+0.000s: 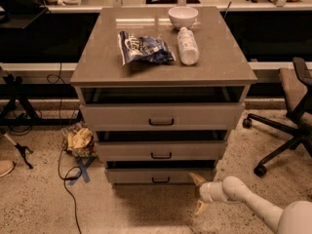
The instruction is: Open bottom drawer
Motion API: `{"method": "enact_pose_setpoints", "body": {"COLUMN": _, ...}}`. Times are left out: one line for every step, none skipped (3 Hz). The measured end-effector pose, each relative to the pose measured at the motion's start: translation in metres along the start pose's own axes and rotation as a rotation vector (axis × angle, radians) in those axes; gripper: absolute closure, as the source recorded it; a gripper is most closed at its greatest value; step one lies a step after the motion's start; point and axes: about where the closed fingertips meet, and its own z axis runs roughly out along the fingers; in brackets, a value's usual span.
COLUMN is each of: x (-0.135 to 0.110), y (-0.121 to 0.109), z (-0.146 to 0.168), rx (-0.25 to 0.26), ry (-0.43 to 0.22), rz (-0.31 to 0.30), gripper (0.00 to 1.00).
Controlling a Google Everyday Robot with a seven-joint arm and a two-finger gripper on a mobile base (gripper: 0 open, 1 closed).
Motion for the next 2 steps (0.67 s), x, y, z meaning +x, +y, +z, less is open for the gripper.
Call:
{"method": "enact_pose_setpoints", "body": {"x": 0.002, "y": -0.014, "z": 0.01, "rx": 0.066, "ry": 0.046, "rz": 0.016, "gripper": 0.0}}
{"method": "enact_pose_setpoints", "body": {"x": 0.002, "y": -0.029, "z": 0.019, "rx": 0.095, "ry": 0.093, "rz": 0.03, "gripper": 0.0}}
